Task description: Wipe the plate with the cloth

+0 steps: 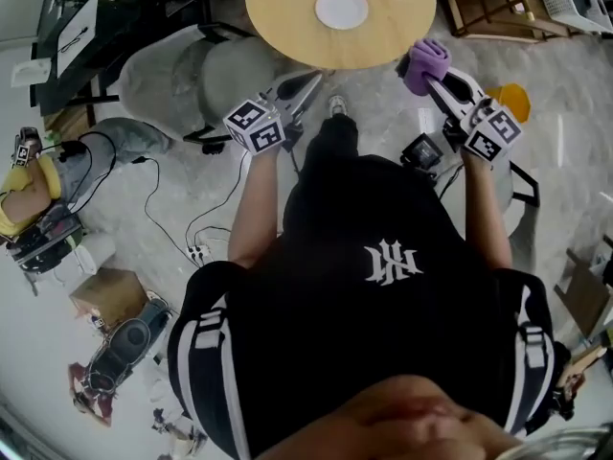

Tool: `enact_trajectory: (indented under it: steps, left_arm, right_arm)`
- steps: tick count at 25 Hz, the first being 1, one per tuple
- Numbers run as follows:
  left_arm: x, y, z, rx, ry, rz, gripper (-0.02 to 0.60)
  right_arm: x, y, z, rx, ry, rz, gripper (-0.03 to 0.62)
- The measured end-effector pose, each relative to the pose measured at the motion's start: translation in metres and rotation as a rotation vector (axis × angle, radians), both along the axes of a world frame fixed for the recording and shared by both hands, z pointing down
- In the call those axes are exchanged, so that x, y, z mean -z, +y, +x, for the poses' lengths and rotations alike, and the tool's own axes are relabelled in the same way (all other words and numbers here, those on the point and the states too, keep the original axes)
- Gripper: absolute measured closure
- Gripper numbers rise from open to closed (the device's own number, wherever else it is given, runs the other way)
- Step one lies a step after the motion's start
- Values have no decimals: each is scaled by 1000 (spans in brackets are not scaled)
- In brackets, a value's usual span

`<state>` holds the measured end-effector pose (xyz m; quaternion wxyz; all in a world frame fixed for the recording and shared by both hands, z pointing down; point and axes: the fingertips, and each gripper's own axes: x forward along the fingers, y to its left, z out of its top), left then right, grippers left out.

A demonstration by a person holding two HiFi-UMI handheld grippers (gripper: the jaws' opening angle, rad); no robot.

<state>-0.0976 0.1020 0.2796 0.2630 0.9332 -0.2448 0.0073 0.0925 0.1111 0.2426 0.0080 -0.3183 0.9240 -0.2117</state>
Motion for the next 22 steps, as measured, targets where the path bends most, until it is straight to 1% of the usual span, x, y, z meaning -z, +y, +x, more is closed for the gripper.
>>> enact_trajectory:
  steps: [5, 9, 13, 16, 18, 20, 22]
  left_arm:
    - [6, -80, -17, -50, 3, 13, 577]
    - [-12, -133, -33, -56, -2, -29, 577]
    - [-35, -163, -43, -83, 1, -97, 577]
    - [-47, -177, -32, -135, -10, -146, 577]
    - [-50, -186, -25, -153, -33, -154, 577]
    - [-57, -196, -27, -152, -51, -165, 577]
    - [-70, -210, -29, -136, -63, -192, 577]
  right_arm:
    - [15, -74, -27, -6, 57, 11, 500]
    - [11, -126, -43, -24, 85, 2, 500]
    - [13, -155, -54, -49, 108, -15, 500]
    - [11, -171, -47, -59, 126, -27, 500]
    - [3, -184, -42, -52, 144, -45, 500]
    - [-8, -199, -44, -35, 151, -65, 500]
    - [-22, -218, -47, -11, 146, -81, 500]
